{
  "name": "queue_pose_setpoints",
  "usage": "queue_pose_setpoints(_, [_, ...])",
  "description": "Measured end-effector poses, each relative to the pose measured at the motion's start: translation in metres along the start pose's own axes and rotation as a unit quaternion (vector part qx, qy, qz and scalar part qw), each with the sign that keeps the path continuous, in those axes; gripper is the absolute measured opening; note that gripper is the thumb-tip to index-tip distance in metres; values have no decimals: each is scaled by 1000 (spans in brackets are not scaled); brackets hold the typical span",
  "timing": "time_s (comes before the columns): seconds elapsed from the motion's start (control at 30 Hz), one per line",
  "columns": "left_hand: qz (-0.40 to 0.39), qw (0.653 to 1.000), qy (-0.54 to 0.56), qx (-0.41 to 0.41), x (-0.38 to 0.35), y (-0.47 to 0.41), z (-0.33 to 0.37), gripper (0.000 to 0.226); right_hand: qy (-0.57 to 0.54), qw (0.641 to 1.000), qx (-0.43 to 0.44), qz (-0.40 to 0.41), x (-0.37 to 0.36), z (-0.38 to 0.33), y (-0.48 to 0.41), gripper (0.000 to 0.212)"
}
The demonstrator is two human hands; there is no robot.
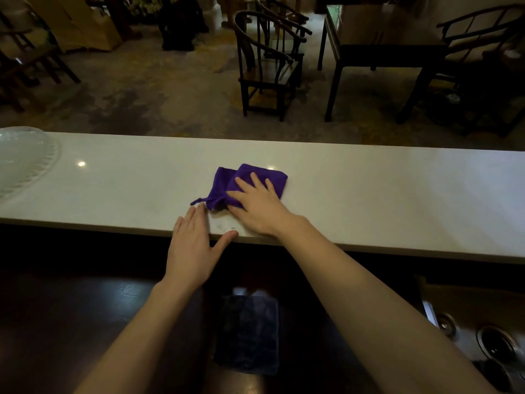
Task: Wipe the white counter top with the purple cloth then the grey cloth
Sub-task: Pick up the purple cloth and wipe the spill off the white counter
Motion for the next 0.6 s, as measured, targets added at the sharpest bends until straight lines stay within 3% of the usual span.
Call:
queue_pose_setpoints(0.3, [-21,999,-28,-33,-6,2,-7,63,12,998,51,44,-9,38,70,50])
queue_pose_setpoints(0.6, [11,1000,-13,-20,-8,3,-6,74,34,996,19,77,4,91,109,54])
Point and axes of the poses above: each hand's wrist, its own y-axis away from the middle knuckle, its own x-axis out of the back of the hand, z = x × y, the point moved 1 cm from there along -y, towards the middle knuckle, and after that the axes turned 15 degrees about -x, right-handed, at the moved point
